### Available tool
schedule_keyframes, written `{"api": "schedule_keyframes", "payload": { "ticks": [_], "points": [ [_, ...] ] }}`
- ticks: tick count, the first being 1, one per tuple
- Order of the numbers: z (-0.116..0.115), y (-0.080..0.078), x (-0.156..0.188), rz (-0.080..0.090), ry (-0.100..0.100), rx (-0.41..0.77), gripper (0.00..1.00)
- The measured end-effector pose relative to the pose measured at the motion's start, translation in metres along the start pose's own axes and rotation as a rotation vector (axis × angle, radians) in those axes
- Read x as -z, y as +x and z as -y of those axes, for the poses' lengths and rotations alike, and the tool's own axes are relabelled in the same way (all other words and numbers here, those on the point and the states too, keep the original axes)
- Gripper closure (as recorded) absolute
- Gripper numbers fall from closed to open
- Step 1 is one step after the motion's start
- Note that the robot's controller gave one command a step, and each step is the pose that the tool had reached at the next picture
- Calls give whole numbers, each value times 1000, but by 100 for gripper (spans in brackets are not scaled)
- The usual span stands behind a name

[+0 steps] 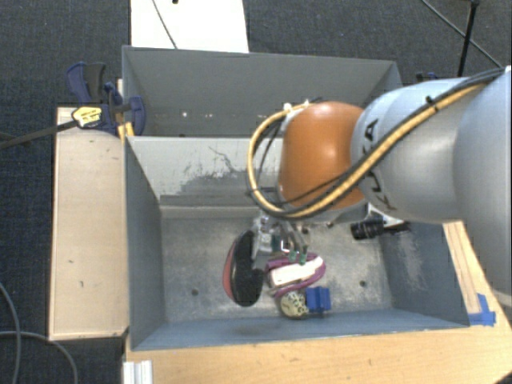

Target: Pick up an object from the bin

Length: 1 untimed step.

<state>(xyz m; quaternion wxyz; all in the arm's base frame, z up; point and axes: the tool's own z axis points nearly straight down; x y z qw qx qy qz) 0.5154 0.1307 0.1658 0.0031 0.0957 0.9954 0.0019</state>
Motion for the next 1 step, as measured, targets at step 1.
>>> {"api": "schedule_keyframes", "payload": {
  "ticks": [1],
  "points": [
    [4, 1, 47, 0, 1, 4, 100]
  ]
}}
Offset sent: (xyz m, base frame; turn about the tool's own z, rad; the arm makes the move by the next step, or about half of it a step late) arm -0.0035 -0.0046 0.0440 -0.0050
